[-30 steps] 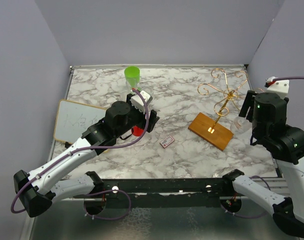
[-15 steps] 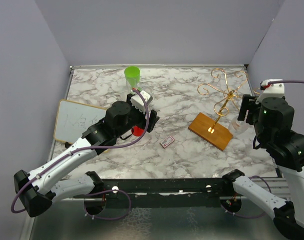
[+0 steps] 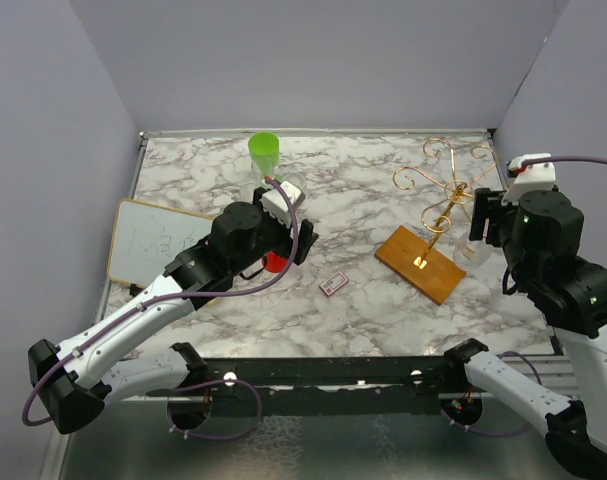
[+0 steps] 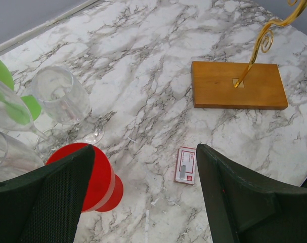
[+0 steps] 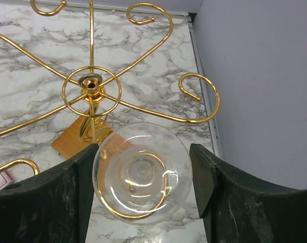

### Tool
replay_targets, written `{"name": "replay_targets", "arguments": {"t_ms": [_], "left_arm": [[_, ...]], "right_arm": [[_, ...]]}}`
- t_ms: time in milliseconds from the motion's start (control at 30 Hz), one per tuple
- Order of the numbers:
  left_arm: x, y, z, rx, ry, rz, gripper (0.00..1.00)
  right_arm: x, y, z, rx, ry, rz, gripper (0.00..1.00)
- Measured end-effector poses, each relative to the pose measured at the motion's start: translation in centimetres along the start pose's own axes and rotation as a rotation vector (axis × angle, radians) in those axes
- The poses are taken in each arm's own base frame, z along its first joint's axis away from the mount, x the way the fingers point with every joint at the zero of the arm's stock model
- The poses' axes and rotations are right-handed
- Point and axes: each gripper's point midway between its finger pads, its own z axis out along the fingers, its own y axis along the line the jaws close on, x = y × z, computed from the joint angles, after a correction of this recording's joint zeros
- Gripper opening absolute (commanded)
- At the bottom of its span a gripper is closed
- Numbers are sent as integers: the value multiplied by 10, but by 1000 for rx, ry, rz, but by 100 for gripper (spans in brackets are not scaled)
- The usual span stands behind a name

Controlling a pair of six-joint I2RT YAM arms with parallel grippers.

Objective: Take the wine glass off the wine glass rack

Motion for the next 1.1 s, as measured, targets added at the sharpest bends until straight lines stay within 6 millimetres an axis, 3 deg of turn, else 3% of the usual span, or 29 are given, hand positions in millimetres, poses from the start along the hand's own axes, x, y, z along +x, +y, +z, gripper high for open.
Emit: {"name": "replay_targets", "arguments": {"t_ms": [867, 1100], "left_arm": [[2, 0, 2, 0, 8, 1, 84], [4, 0, 2, -1, 11, 1, 84]], "right_arm": [[-4, -14, -20, -3, -59, -7, 44], [-9, -6, -23, -68, -89, -20, 43]]}}
